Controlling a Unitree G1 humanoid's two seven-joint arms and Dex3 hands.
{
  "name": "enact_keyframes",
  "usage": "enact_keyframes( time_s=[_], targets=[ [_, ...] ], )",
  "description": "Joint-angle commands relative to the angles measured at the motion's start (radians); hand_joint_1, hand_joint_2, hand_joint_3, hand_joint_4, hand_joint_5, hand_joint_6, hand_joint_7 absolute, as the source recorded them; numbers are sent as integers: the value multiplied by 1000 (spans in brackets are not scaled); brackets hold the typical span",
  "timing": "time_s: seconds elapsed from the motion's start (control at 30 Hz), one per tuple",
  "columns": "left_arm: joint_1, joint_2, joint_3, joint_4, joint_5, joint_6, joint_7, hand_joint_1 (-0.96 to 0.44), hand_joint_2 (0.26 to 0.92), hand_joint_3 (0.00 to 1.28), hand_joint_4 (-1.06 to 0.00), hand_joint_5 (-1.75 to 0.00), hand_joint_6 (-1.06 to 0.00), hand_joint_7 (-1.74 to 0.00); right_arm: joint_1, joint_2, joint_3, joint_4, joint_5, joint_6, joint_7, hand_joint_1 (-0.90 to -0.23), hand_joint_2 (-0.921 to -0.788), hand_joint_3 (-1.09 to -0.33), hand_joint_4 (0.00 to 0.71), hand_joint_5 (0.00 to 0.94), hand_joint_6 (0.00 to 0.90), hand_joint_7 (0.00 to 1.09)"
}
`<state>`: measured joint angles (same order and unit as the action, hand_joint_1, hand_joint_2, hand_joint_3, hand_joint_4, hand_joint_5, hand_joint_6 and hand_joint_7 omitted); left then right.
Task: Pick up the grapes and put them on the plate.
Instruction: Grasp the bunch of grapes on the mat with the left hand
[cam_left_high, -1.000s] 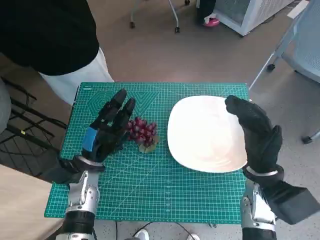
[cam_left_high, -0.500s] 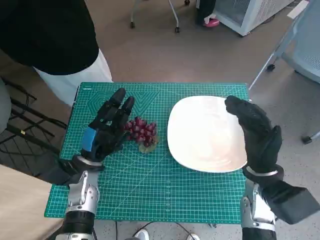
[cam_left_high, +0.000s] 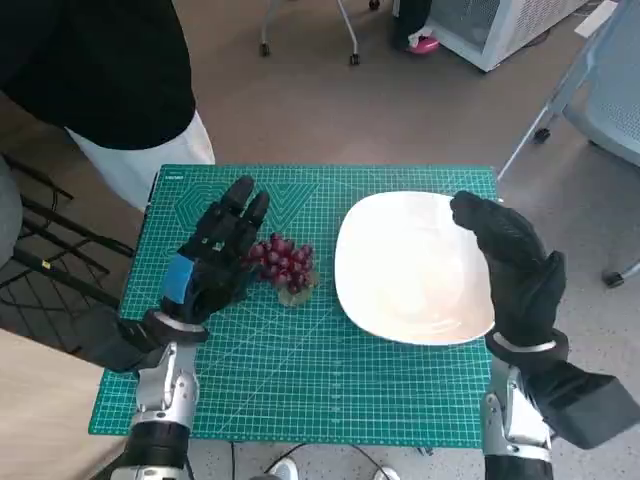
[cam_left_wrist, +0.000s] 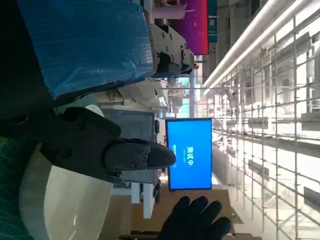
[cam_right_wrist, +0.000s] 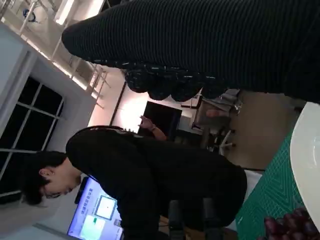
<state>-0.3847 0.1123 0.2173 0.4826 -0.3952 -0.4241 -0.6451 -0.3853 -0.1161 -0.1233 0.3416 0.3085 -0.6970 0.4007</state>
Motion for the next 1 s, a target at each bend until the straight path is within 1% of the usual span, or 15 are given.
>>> enact_keyframes(
  time_s=[0.03, 0.73, 1.0],
  targets=[
    [11, 8, 0, -19, 10, -24, 9, -598, 921, 311, -171, -2, -285, -3, 2, -8, -2, 4, 1, 21, 10, -649, -921, -738, 324, 1, 132, 191],
    [-3, 16, 1, -10, 1, -18, 13, -594, 921, 317, -185, -6, -290, -4, -3, -8, -4, -4, 6, 39, 18, -644, -921, -737, 322, 0, 124, 201],
    [-21, 52, -5, -13, 49, -35, 42, -613, 921, 306, -175, -2, -294, -6, -6, -6, -3, -3, 1, 39, 16, -646, -921, -738, 321, 0, 122, 206]
  ],
)
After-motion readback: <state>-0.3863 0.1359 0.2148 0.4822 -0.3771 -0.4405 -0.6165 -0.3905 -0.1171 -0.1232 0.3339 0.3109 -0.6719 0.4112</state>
